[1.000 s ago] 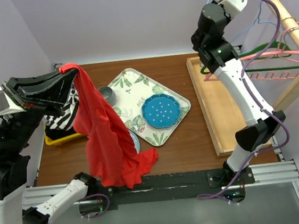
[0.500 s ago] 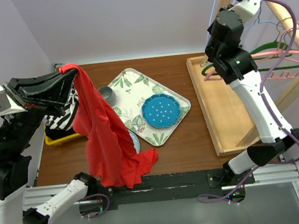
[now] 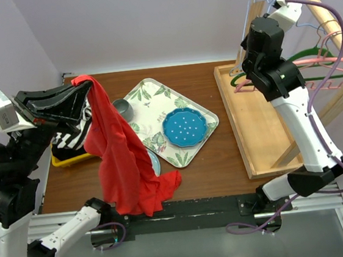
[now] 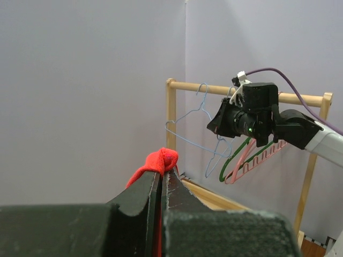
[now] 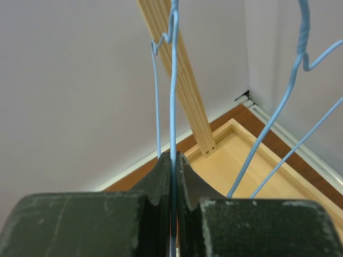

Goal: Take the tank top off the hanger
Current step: Place the hanger at the clothesline.

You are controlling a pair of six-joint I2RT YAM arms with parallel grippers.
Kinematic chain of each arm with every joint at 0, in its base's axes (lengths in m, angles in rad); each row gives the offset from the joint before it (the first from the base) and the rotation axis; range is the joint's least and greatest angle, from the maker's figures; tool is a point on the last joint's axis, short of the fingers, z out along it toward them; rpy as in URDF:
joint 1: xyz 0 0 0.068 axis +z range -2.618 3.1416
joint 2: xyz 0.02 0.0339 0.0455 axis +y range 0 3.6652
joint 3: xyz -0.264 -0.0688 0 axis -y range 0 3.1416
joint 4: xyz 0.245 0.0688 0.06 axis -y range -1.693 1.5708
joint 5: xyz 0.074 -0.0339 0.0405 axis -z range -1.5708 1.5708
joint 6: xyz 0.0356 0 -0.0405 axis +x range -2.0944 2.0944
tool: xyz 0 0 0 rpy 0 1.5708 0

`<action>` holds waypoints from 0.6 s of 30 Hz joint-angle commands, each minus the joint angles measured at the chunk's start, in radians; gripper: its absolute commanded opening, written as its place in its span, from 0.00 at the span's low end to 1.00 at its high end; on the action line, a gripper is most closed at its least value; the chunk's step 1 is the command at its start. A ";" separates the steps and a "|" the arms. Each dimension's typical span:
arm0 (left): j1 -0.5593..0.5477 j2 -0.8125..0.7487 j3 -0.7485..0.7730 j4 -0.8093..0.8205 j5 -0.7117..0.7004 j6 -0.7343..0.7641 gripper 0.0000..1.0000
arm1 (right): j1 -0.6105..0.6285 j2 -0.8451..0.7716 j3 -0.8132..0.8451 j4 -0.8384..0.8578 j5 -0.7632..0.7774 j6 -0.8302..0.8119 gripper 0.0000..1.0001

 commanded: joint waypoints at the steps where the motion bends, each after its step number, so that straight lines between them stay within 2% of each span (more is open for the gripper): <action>1: -0.005 -0.011 -0.009 0.057 -0.024 0.009 0.00 | 0.000 -0.056 -0.018 -0.025 0.003 0.052 0.00; 8: -0.005 -0.025 -0.032 0.042 -0.050 0.035 0.00 | 0.000 -0.032 0.103 -0.095 0.011 0.046 0.00; 13: -0.005 -0.032 -0.038 0.037 -0.073 0.055 0.00 | 0.000 -0.069 0.123 -0.147 -0.061 0.049 0.00; 18: -0.006 -0.041 -0.039 0.042 -0.082 0.063 0.00 | 0.000 -0.122 0.085 -0.181 -0.046 0.050 0.00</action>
